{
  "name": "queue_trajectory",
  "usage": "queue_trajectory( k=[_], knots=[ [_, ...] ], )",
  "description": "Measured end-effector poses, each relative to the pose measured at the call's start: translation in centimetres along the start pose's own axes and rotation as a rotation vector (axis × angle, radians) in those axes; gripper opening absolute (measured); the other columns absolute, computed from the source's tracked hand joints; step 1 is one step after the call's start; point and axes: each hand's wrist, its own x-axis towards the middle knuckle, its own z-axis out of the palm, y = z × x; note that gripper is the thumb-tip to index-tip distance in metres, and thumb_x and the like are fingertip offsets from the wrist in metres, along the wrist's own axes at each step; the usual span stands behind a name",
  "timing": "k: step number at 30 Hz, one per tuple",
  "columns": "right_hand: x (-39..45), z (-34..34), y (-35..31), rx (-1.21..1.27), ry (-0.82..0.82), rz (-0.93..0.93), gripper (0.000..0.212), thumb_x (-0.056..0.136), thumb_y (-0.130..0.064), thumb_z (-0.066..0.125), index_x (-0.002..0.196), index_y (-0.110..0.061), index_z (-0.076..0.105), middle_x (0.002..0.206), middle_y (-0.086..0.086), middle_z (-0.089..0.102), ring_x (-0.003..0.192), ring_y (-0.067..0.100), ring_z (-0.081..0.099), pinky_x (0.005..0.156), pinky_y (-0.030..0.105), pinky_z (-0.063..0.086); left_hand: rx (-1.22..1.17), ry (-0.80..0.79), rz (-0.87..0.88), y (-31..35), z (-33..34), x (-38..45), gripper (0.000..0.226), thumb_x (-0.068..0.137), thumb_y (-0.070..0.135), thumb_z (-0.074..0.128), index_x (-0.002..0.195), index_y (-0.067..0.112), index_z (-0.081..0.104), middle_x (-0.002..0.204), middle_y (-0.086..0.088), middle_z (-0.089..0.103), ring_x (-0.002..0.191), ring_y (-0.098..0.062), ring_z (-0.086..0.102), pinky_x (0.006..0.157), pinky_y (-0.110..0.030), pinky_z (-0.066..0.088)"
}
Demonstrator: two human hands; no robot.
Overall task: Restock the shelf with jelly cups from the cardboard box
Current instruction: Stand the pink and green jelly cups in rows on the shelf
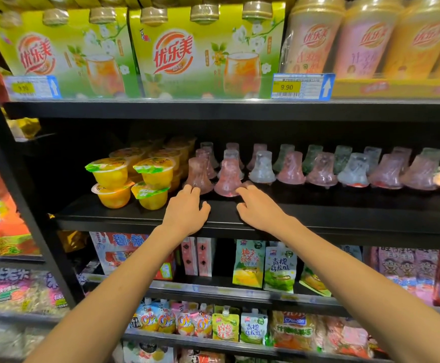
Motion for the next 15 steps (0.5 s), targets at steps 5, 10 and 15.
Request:
queue_trajectory(
  k=[5, 10, 15],
  knots=[
    [-0.4, -0.3, -0.4, -0.007, -0.011, 0.007, 0.048, 0.096, -0.019, 0.044, 0.142, -0.009, 0.045, 0.137, 0.015, 0.049, 0.12, 0.03, 0.053, 0.098, 0.044, 0.047, -0.001, 0.012, 0.004, 0.1, -0.3, -0.4, 0.038, 0.097, 0.037, 0.045, 0.123, 0.01, 0.055, 0.115, -0.007, 0.055, 0.1, -0.025, 0.059, 0.083, -0.043, 0.052],
    [-1.7, 0.0, -1.0, -0.015, -0.013, -0.009, 0.049, 0.099, -0.025, 0.043, 0.145, -0.009, 0.042, 0.138, 0.012, 0.046, 0.121, 0.031, 0.051, 0.099, 0.047, 0.046, -0.01, 0.067, 0.015, 0.4, -0.2, -1.6, 0.037, 0.098, 0.031, 0.043, 0.124, 0.008, 0.056, 0.118, -0.009, 0.055, 0.104, -0.027, 0.058, 0.083, -0.041, 0.049],
    [-4.1, 1.2, -1.7, -0.058, 0.094, -0.048, 0.045, 0.102, -0.028, 0.04, 0.141, -0.009, 0.049, 0.141, 0.011, 0.05, 0.123, 0.029, 0.052, 0.103, 0.042, 0.042, 0.08, 0.191, 0.107, 1.0, 0.4, -4.0, 0.031, 0.095, 0.022, 0.049, 0.119, 0.006, 0.061, 0.124, -0.014, 0.058, 0.111, -0.03, 0.058, 0.085, -0.043, 0.05]
  ],
)
